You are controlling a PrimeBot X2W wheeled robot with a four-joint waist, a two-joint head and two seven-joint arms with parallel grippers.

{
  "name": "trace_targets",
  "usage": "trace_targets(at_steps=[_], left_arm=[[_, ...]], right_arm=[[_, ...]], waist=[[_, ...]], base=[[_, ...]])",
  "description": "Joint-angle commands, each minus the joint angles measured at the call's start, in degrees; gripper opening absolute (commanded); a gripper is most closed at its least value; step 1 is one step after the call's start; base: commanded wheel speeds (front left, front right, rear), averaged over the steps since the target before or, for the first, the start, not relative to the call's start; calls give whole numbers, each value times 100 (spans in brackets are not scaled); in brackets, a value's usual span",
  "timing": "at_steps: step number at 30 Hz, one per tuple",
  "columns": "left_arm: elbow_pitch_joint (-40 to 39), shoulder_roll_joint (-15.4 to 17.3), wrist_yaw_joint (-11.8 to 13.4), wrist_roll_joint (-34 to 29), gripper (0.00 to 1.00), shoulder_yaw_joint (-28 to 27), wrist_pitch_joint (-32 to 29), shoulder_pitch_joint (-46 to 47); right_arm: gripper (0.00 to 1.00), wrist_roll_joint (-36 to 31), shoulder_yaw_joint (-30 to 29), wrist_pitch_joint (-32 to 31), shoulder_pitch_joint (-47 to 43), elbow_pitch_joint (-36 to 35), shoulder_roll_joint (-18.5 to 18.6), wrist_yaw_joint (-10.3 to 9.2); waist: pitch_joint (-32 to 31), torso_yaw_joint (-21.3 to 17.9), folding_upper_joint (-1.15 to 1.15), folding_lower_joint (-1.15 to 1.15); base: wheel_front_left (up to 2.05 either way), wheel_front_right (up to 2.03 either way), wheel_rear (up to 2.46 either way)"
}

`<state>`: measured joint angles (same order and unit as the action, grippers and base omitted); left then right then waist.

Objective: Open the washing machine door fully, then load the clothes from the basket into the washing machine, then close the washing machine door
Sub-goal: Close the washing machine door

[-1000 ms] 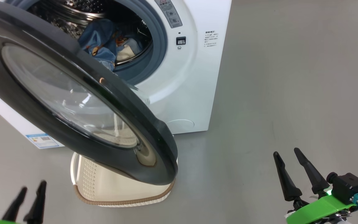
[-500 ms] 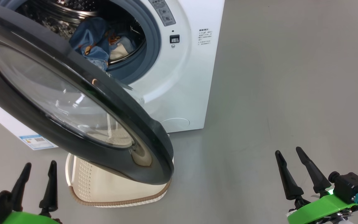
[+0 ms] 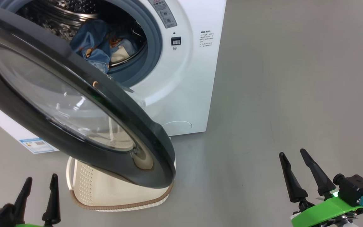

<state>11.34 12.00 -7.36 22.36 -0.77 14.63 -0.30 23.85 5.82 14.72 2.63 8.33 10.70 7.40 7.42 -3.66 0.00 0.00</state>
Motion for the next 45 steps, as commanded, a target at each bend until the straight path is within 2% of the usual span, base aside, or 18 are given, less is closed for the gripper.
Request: trace_targets(at_steps=[1,7,9,10,11,12,18,23,28,32,36,41,45], left_arm=[[-104,99,-13,-58,100,-234,37,89],[-144,97,-13,-83,100,-211,37,80],[-172,74,-13,-86,100,-202,37,67],[-188,55,-13,-84,100,-206,37,60],[-206,31,-13,-86,100,-208,37,52],[-227,4,-13,-86,100,-213,37,42],[-367,-136,-13,-99,100,-214,37,-32],[-485,-274,-13,-98,100,-275,37,-99],[-619,-365,-13,-138,100,-274,37,-178],[-664,-411,-13,-147,100,-267,37,-196],[-674,-447,-13,-140,100,-289,37,-209],[-686,-499,-13,-134,100,-301,37,-216],[-693,-518,-13,-118,100,-294,37,-184]], right_arm=[[100,-18,104,28,94,-140,45,9],[100,-33,180,28,114,-144,33,9],[47,-24,253,28,153,-176,27,9],[37,-14,279,28,183,-207,16,9],[4,-6,306,28,218,-243,4,9],[0,21,329,28,261,-291,-21,9],[0,86,558,28,646,-736,-129,9],[0,163,898,28,1029,-1377,-246,9],[0,239,1517,28,1409,-2199,-305,9],[0,234,2069,28,1511,-2557,-296,9],[0,240,2509,28,1484,-2513,-261,9],[0,260,3228,28,1426,-2085,-175,9],[0,355,3519,28,1381,-1710,-135,9]], waist=[[-7,15,0,0],[-46,67,0,0],[-61,86,0,0],[-66,96,0,0],[-75,108,0,0],[-83,118,0,0],[-150,206,0,0],[-251,344,0,0],[-334,523,0,0],[-346,681,0,0],[-343,775,0,0],[-306,898,0,0],[-223,981,0,0]], base=[[0,0,0],[0,0,0],[0,0,0],[0,0,0],[0,0,0],[0,0,0],[0,0,0],[0,0,0],[0,0,0],[0,0,0],[0,0,0],[0,0,0],[0,0,0]])
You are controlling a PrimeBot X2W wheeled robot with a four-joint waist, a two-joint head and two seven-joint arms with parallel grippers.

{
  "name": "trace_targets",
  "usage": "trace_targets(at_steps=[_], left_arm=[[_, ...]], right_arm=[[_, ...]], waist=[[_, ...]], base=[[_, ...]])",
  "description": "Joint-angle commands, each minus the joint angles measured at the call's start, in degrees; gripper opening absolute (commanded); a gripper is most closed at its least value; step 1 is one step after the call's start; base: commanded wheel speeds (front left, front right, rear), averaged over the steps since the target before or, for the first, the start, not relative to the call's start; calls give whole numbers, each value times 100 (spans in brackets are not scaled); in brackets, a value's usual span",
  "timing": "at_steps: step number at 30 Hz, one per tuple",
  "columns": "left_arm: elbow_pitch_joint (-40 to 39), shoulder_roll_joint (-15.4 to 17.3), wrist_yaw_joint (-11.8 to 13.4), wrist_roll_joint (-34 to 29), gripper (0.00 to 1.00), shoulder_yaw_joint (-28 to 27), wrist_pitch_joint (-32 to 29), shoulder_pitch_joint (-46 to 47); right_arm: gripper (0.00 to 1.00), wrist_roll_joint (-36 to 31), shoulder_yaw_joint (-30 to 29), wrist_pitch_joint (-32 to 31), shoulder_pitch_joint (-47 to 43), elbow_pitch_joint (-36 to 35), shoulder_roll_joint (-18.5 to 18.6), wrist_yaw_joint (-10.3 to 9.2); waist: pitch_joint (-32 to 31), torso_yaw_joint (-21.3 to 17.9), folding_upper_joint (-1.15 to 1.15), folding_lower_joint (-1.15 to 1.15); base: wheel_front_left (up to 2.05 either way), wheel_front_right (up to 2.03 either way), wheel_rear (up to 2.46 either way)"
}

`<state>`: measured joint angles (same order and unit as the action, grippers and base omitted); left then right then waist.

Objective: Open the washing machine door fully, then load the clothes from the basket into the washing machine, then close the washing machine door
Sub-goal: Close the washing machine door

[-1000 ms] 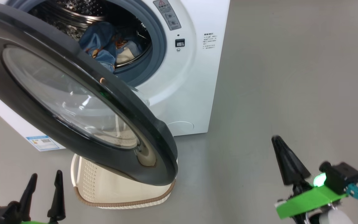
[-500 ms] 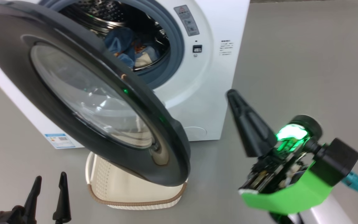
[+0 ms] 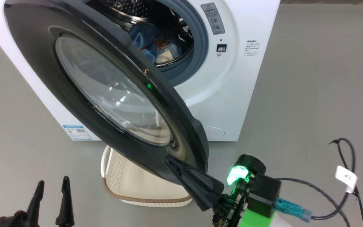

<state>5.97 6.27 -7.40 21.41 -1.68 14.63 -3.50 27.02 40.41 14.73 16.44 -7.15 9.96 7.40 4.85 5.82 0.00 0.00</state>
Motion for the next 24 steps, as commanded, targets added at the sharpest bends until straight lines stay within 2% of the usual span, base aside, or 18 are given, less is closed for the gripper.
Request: trace_targets(at_steps=[1,13,24], left_arm=[[-152,53,-9,-16,100,-203,37,151],[-95,16,-9,55,100,-191,37,375],[-63,45,-9,93,100,-149,37,552]], right_arm=[[0,44,104,27,-10,-63,-46,9],[0,220,379,27,52,1236,55,9],[0,202,-169,27,139,1773,-35,9]], waist=[[70,53,0,0],[415,125,0,0],[605,96,0,0]], base=[[0,0,0],[0,0,0],[0,0,0]])
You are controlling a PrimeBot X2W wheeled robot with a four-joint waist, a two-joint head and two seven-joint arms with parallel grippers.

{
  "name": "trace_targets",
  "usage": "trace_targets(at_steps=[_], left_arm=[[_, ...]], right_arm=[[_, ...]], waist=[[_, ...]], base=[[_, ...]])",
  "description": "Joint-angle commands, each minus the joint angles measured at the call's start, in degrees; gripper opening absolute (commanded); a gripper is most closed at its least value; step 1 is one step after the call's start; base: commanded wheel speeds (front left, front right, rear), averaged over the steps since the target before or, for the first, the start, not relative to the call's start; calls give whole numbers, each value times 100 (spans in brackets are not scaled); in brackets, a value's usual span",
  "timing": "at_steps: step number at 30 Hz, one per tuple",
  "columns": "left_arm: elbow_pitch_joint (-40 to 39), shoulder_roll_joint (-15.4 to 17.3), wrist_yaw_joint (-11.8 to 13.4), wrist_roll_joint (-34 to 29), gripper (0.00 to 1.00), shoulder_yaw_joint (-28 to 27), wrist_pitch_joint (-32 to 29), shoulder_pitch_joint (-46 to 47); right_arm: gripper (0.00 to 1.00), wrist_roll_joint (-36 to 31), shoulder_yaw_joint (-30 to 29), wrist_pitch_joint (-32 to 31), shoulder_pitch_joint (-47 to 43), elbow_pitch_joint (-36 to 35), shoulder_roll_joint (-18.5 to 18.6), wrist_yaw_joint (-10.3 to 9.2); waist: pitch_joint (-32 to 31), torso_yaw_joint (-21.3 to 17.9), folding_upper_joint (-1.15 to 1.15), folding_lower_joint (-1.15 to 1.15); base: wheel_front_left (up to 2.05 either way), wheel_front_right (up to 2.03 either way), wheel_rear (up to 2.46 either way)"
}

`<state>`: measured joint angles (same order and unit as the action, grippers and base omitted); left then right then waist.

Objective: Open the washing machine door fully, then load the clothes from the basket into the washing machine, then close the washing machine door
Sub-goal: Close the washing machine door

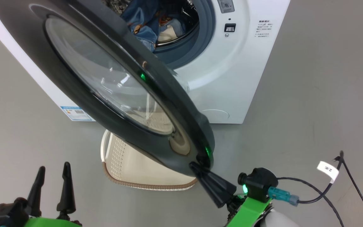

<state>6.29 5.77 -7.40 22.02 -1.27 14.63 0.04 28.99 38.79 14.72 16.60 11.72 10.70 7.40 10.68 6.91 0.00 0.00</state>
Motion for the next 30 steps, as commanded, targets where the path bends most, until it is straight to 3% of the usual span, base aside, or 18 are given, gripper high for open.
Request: trace_targets(at_steps=[1,18,30], left_arm=[[-93,96,-9,37,100,-189,37,210],[-179,106,-9,91,100,-65,37,501],[-236,102,-9,155,100,240,37,931]], right_arm=[[0,-10,-75,28,125,-107,-125,9],[0,-267,-1662,28,556,76,-537,9],[0,-448,-2517,28,1355,475,-670,9]], waist=[[35,-19,0,0],[427,-25,0,0],[839,322,0,0]], base=[[0,0,0],[0,0,0],[0,0,0]])
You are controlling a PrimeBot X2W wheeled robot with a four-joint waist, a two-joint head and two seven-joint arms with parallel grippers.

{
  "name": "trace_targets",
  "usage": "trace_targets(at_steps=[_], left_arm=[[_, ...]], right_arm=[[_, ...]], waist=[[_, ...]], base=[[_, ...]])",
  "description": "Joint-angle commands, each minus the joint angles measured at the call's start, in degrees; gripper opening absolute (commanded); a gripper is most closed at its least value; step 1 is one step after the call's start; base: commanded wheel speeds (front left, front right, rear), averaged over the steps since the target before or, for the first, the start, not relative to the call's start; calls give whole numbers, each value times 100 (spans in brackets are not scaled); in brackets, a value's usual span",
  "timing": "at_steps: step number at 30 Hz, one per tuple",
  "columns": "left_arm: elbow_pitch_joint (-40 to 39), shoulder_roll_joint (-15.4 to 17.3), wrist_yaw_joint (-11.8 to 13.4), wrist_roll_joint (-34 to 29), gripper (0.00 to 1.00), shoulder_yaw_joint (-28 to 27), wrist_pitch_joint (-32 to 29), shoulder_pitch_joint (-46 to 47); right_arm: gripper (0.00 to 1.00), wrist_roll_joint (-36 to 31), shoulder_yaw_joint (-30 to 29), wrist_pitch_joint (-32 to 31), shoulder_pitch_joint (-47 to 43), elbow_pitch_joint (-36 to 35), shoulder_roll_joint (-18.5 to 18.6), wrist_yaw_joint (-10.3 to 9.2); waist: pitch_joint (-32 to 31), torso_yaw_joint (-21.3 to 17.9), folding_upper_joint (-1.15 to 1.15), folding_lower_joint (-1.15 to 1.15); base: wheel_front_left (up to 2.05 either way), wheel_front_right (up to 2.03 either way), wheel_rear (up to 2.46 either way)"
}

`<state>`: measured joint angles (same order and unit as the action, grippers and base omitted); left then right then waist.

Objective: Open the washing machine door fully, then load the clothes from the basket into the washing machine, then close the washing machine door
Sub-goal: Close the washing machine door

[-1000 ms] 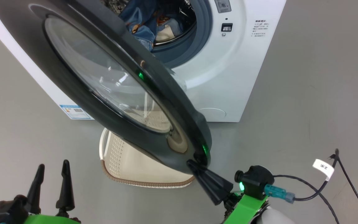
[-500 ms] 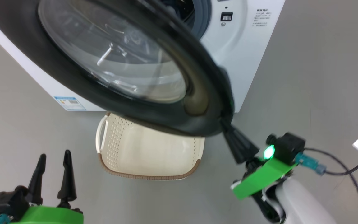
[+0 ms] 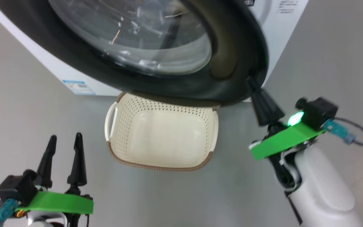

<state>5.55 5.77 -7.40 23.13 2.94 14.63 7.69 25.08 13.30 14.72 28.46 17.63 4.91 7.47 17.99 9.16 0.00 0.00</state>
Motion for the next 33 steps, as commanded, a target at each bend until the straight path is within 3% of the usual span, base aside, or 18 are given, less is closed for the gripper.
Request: trace_targets(at_steps=[1,24,31,32,33], left_arm=[[-174,94,-9,48,100,-164,37,193],[-285,28,-9,130,100,150,37,792],[-206,46,-9,125,100,121,37,809],[-185,53,-9,120,100,113,37,796],[-161,60,-9,113,100,105,37,778]], right_arm=[[0,-64,-41,28,237,-103,-93,2],[0,-319,-1237,28,1839,513,-84,2],[0,-372,-1065,28,1803,488,-117,2],[1,-372,-1014,28,1740,493,-119,2],[9,-369,-962,28,1667,499,-120,2]], waist=[[145,122,0,0],[908,538,0,0],[876,537,0,0],[840,525,0,0],[800,512,0,0]], base=[[0,0,0],[0,0,0],[0,0,0],[0,0,0],[0,0,0]])
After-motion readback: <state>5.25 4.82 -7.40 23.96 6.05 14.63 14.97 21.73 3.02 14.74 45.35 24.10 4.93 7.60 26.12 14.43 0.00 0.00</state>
